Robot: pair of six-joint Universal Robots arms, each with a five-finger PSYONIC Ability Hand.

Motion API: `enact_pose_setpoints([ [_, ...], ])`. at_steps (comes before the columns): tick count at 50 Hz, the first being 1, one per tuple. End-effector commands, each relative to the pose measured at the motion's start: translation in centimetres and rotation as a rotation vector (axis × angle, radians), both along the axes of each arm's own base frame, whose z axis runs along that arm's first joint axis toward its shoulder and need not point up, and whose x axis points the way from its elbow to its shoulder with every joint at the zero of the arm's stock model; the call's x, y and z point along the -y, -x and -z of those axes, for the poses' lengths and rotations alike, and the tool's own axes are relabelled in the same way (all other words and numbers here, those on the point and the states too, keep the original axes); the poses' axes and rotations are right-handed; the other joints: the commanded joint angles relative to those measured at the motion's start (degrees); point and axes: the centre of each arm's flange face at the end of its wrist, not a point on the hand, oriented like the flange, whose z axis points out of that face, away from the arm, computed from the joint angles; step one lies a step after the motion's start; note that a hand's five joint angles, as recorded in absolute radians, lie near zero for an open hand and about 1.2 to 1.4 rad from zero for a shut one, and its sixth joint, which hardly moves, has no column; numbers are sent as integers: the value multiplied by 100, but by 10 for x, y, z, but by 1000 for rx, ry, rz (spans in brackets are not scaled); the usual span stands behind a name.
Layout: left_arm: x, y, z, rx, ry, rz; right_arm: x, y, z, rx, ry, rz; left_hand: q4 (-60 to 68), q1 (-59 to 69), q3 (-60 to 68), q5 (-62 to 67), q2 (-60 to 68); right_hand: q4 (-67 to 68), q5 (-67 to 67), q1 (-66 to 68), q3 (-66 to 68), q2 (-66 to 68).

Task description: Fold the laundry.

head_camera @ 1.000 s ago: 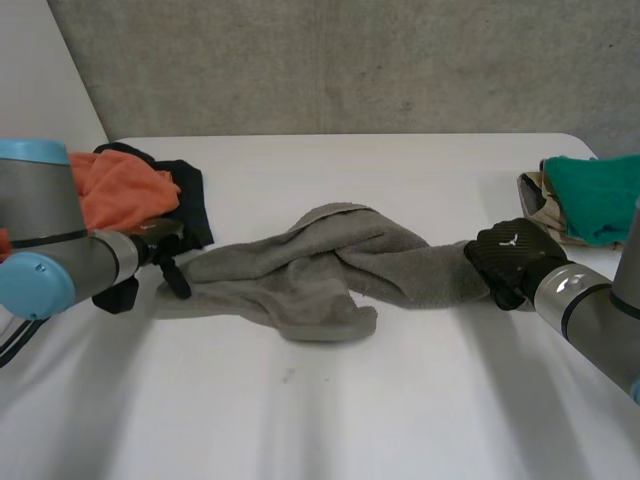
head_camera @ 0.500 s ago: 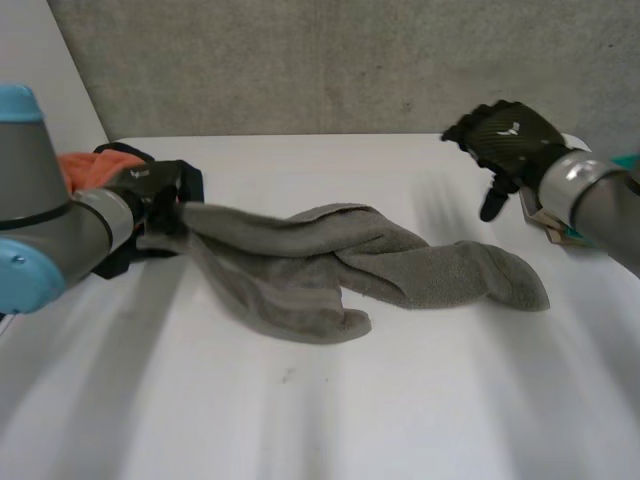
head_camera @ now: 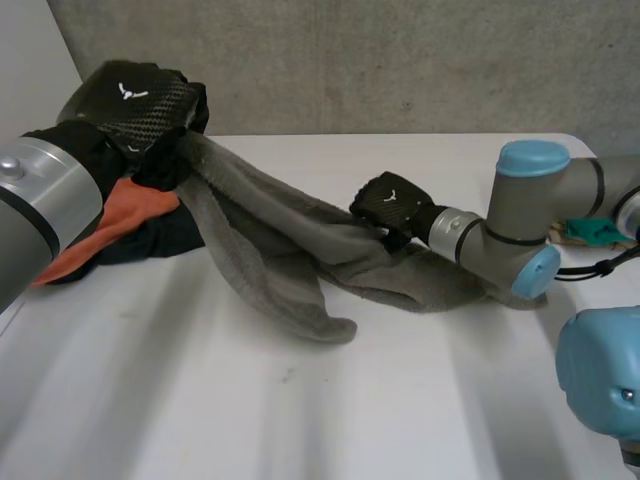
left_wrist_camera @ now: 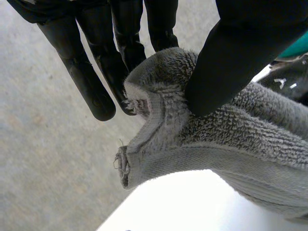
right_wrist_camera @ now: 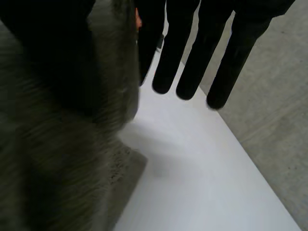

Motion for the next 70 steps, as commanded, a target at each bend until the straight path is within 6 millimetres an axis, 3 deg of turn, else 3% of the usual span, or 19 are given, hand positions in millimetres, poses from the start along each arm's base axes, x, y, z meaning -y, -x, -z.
enact_pose_setpoints([
  [1,17,-5,-14,-36,131,-35,33,7,-24,50,179,184,1129,1345,1160,1443,1174,2828,2848,2611,2693,2609],
  [3,34,-7,-24,-64,210,-61,51,16,-49,101,290,294,1129,1345,1160,1443,1174,2828,2848,2611,2693,2609],
  [4,43,-7,-28,-80,249,-74,65,27,-84,183,408,400,1129,1345,1160,1443,1174,2828,2848,2611,2693,2609],
  [8,78,-12,-53,-165,427,-141,68,47,-171,403,618,485,1129,1345,1160,1443,1174,2828,2848,2611,2693,2609],
  [11,95,-17,-74,-258,552,-186,53,60,-213,503,685,482,1129,1345,1160,1443,1174,2828,2848,2611,2693,2609],
  [15,102,-18,-83,-348,613,-186,27,72,-225,505,673,495,1129,1345,1160,1443,1174,2828,2848,2611,2693,2609],
  [17,102,-17,-77,-356,588,-177,18,77,-224,493,666,505,1129,1345,1160,1443,1174,2828,2848,2611,2693,2609],
  [20,101,-14,-46,-328,470,-169,1,84,-206,429,608,524,1129,1345,1160,1443,1174,2828,2848,2611,2693,2609],
  [26,83,-18,47,-211,189,-189,-45,92,-117,214,286,516,1129,1345,1160,1443,1174,2828,2848,2611,2693,2609],
  [27,76,-20,70,-178,127,-191,-57,91,-87,149,189,499,1129,1345,1160,1443,1174,2828,2848,2611,2693,2609],
  [31,60,-22,115,-105,28,-189,-78,85,-25,11,15,461,1129,1345,1160,1443,1174,2828,2848,2611,2693,2609],
  [35,55,-23,142,-60,-10,-190,-83,88,9,-103,-81,481,1129,1345,1160,1443,1174,2828,2848,2611,2693,2609],
  [38,55,-24,149,-46,-23,-197,-83,92,8,-139,-121,510,1129,1345,1160,1443,1174,2609,2630,2393,2474,2391],
  [40,54,-25,151,-43,-35,-205,-82,93,0,-143,-142,519,1129,1345,1160,1443,1174,-468,-447,-684,-602,-686],
  [41,54,-26,151,-43,-39,-206,-82,94,-4,-142,-141,521,1129,1345,1160,1443,1174,-988,-967,-1204,-1122,-1206],
  [47,48,-28,140,-56,-41,-209,-73,99,-62,-110,-32,500,1129,1345,1160,1443,1174,-2320,-2300,-2536,-2455,-2539],
  [51,42,-29,136,-61,-49,-203,-62,98,-78,-166,51,432,1129,1345,1160,1443,1174,-2339,-2318,-2555,-2473,-2557],
  [62,33,-28,134,-66,-51,-190,-22,84,-67,-408,246,242,1129,1345,1160,1443,1174,-2356,-2335,-2572,-2490,-2574],
  [70,33,-31,131,-71,-44,-198,6,76,-34,-412,264,188,1129,1345,1160,1443,1174,-2339,-2318,-2555,-2473,-2557],
])
